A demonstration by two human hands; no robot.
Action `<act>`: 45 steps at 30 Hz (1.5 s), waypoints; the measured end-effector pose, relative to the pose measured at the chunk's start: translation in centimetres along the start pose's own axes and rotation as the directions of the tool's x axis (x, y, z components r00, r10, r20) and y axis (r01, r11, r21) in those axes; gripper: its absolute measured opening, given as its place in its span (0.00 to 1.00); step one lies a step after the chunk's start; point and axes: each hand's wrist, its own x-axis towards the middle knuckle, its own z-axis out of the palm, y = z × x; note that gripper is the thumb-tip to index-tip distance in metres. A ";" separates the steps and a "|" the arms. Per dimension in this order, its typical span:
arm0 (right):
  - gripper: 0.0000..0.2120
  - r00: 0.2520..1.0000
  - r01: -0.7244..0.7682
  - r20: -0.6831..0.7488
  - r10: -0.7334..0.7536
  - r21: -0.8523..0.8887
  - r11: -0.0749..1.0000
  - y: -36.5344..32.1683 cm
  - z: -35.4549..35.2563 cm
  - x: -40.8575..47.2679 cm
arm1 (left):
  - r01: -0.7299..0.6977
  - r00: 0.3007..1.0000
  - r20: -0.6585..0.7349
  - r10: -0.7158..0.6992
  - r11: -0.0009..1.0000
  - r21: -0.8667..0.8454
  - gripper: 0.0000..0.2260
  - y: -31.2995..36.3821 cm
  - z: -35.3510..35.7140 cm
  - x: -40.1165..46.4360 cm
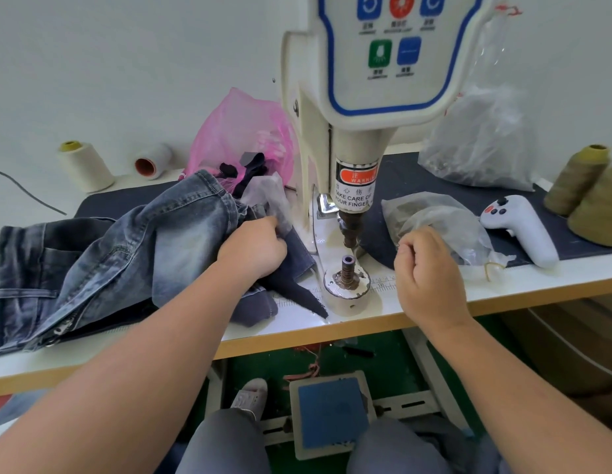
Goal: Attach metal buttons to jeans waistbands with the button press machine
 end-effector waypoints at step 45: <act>0.12 0.989 0.135 0.023 -0.147 0.282 0.950 -6.5 -0.6 -2.9 | 0.050 0.851 0.308 0.426 0.517 -0.855 0.11 3.7 -2.5 -8.1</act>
